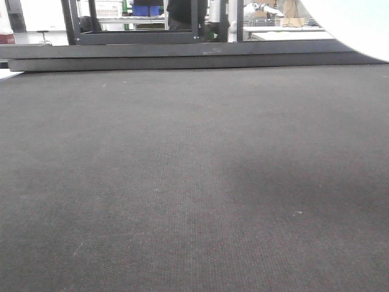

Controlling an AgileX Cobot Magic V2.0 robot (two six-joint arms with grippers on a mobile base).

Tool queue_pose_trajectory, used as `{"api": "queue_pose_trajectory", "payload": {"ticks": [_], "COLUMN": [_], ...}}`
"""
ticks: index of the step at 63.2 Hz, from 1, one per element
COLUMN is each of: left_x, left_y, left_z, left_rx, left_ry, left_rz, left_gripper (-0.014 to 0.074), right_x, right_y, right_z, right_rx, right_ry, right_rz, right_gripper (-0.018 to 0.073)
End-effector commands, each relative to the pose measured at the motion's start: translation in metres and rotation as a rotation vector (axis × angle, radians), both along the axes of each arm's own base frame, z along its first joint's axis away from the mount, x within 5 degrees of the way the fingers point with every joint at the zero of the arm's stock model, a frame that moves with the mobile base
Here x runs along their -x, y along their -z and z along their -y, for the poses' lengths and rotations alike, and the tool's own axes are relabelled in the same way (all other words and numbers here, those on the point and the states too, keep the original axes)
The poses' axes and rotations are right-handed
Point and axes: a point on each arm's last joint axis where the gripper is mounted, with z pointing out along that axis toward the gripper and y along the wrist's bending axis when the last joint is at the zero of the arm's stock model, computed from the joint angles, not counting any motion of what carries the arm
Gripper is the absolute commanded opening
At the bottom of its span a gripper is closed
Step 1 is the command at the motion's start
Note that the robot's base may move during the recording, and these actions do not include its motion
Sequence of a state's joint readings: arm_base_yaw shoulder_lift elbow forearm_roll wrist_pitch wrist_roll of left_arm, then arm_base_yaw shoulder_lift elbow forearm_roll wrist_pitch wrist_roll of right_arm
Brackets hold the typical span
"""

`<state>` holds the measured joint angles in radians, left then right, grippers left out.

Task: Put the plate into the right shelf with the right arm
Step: 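Drive the base away from the table holding the plate in the right gripper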

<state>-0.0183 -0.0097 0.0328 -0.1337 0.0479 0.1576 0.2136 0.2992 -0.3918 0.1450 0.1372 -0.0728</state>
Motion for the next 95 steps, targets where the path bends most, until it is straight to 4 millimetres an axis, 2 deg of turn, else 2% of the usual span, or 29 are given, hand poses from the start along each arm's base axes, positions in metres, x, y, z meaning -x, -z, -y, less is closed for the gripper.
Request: {"api": "queue_pose_trajectory", "payload": {"ticks": [1,95], "left_x": [0.0008,0.0008], "left_y": [-0.0052,-0.0052], "left_z": [-0.0010,-0.0010], "left_rx": [0.018,0.018], "left_ry": [-0.009,-0.009], "left_rz": [0.089,0.089], "left_gripper": [-0.0128,-0.0128], "right_x": [0.0019,0.0019], "right_y": [-0.0182,-0.0180], "right_z": [0.0022,0.0021], "right_rx": [-0.027,-0.027], "right_ry": [0.020,0.020], "right_rz": [0.113,0.111], "right_gripper": [0.0052,0.0052]}}
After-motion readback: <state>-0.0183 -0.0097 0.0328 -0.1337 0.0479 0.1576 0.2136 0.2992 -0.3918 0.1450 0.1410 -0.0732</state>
